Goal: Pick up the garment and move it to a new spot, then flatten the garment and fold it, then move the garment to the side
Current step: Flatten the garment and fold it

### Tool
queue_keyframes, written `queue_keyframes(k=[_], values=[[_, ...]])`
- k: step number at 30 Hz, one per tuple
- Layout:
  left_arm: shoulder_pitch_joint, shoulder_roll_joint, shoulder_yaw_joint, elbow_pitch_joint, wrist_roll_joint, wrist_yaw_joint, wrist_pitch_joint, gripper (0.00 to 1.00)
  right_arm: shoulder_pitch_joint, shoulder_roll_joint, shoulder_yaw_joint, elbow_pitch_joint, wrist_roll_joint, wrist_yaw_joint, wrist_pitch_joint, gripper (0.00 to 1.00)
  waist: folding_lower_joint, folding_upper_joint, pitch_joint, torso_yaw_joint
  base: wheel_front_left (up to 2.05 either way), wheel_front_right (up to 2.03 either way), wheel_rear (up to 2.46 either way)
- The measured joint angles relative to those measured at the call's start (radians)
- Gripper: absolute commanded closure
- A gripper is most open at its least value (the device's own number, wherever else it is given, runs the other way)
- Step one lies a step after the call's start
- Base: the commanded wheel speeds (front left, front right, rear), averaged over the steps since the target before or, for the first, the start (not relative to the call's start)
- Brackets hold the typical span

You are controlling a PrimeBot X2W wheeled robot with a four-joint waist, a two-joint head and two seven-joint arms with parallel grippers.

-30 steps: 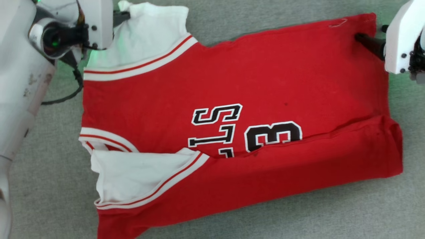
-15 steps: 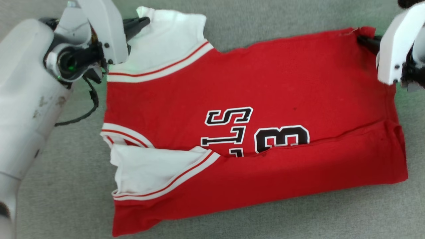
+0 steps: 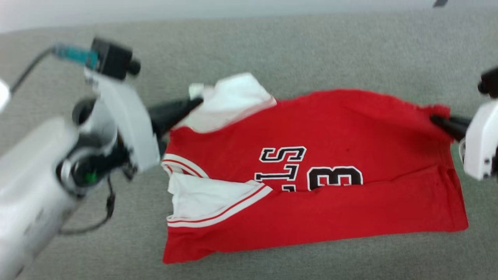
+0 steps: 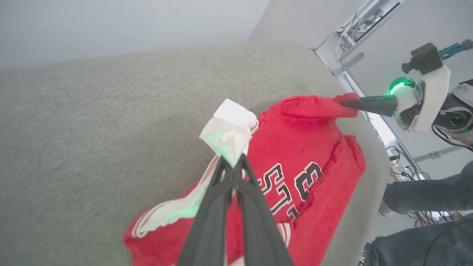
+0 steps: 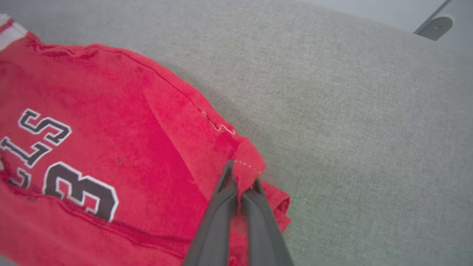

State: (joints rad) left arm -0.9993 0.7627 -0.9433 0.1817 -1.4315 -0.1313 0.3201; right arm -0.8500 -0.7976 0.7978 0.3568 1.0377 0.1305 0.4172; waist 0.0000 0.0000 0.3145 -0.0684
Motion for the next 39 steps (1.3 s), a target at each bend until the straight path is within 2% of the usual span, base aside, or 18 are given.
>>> queue_keyframes(k=[4, 7, 12, 16, 19, 24, 30, 31, 32, 33, 34, 35, 39], values=[[0.119, 0.086, -0.021, -0.107, 0.005, 0.0, -0.084, 1.0, 0.104, -0.049, -0.004, -0.06, 0.036, 0.0, -0.022, 1.0, 0.0, 0.0, -0.046, 0.021, 0.0, 0.0, 0.0], [0.202, 0.126, -0.039, -0.17, 0.008, 0.0, -0.143, 1.0, 0.183, -0.085, -0.02, -0.079, 0.058, 0.0, -0.042, 1.0, 0.0, 0.0, -0.072, 0.035, 0.0, 0.0, 0.0], [0.315, 0.151, -0.059, -0.224, -0.001, 0.0, -0.235, 1.0, 0.297, -0.113, -0.062, -0.097, 0.086, 0.0, -0.081, 1.0, 0.0, 0.0, -0.093, 0.062, 0.0, 0.0, 0.0], [0.394, 0.165, -0.079, -0.209, -0.007, 0.0, -0.284, 1.0, 0.352, -0.116, -0.098, -0.089, 0.089, 0.0, -0.095, 1.0, 0.0, 0.0, -0.094, 0.067, 0.0, 0.0, 0.0], [0.425, 0.153, -0.108, -0.176, 0.002, 0.0, -0.294, 1.0, 0.375, -0.108, -0.118, -0.058, 0.077, 0.0, -0.106, 1.0, 0.0, 0.0, -0.085, 0.067, 0.0, 0.0, 0.0], [0.435, 0.076, -0.129, -0.099, -0.002, 0.0, -0.315, 1.0, 0.385, -0.061, -0.136, 0.0, 0.038, 0.0, -0.121, 1.0, 0.0, 0.0, -0.066, 0.073, 0.0, 0.0, 0.0], [0.424, 0.018, -0.143, -0.017, 0.015, 0.0, -0.361, 1.0, 0.362, -0.008, -0.145, 0.04, -0.005, 0.0, -0.132, 1.0, 0.0, 0.0, -0.04, 0.072, 0.0, 0.0, 0.0], [0.424, 0.015, -0.146, -0.007, 0.016, 0.0, -0.368, 1.0, 0.36, -0.005, -0.146, 0.041, -0.01, 0.0, -0.132, 0.91, 0.0, 0.0, -0.038, 0.07, 0.0, 0.0, 0.0], [0.424, 0.014, -0.149, -0.001, 0.016, 0.0, -0.374, 0.97, 0.359, -0.002, -0.146, 0.041, -0.012, 0.0, -0.135, 0.64, -0.0001, 0.0, -0.037, 0.068, 0.0, 0.0, 0.0], [0.425, 0.012, -0.148, 0.005, 0.016, 0.0, -0.386, 0.69, 0.359, 0.001, -0.147, 0.041, -0.013, 0.0, -0.142, 0.16, 0.0, 0.0, -0.037, 0.065, 0.0, 0.0, 0.0], [0.425, 0.01, -0.149, 0.009, 0.016, 0.0, -0.395, 0.5, 0.359, 0.005, -0.149, 0.04, -0.013, 0.0, -0.144, 0.0, 0.0, 0.0, -0.039, 0.064, 0.0, 0.0, 0.0], [0.425, 0.008, -0.15, 0.011, 0.016, 0.0, -0.405, 0.0, 0.36, 0.006, -0.149, 0.036, -0.012, 0.0, -0.144, 0.0, 0.0, 0.0, -0.042, 0.063, 0.0, 0.0, 0.0], [0.435, 0.011, -0.148, 0.007, 0.016, 0.0, -0.458, 0.0, 0.383, -0.013, -0.153, -0.01, 0.012, 0.0, -0.152, 0.0, 0.0, 0.0, -0.06, 0.062, 0.0, 0.0, 0.0]])
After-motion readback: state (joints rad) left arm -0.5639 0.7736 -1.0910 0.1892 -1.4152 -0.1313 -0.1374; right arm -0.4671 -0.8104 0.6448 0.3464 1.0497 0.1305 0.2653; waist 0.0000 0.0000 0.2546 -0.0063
